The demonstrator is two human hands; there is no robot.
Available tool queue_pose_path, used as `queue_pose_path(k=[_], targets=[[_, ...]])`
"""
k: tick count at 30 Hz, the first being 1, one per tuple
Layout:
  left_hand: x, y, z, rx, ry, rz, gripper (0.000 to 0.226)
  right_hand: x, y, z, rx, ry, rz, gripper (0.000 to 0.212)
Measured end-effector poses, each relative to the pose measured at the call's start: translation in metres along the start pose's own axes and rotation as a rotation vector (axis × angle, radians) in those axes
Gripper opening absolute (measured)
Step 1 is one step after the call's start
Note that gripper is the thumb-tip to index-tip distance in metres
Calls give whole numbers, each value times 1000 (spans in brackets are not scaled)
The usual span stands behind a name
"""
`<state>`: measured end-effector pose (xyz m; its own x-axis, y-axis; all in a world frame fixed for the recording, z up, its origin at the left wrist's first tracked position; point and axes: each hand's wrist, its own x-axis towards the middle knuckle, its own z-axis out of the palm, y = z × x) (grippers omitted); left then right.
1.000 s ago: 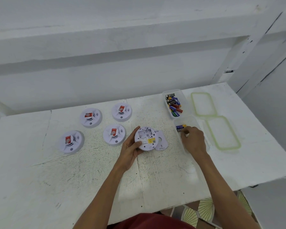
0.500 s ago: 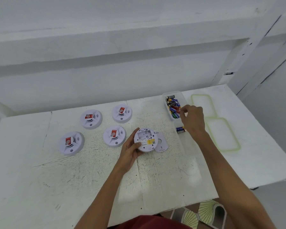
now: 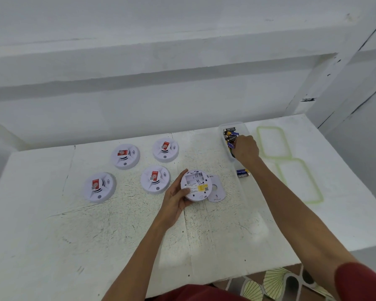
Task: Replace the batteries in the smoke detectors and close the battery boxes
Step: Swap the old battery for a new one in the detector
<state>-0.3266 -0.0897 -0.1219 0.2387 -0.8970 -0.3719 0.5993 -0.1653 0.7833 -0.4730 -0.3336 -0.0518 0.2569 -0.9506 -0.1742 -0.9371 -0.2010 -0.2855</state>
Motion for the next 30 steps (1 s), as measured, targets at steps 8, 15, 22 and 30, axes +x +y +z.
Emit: queue_pose_path(k=[8, 15, 22, 30], targets=[[2, -1, -2, -12, 2, -5, 58, -4, 15, 1, 497, 165, -1, 19], [0, -1, -1, -46, -11, -5, 59, -21, 11, -6, 1001, 239, 53, 13], [0, 0, 1, -64, -14, -3, 61, -33, 8, -9, 1083, 264, 63, 14], [0, 1, 1, -68, -10, -5, 59, -40, 4, -15, 1147, 287, 100, 18]])
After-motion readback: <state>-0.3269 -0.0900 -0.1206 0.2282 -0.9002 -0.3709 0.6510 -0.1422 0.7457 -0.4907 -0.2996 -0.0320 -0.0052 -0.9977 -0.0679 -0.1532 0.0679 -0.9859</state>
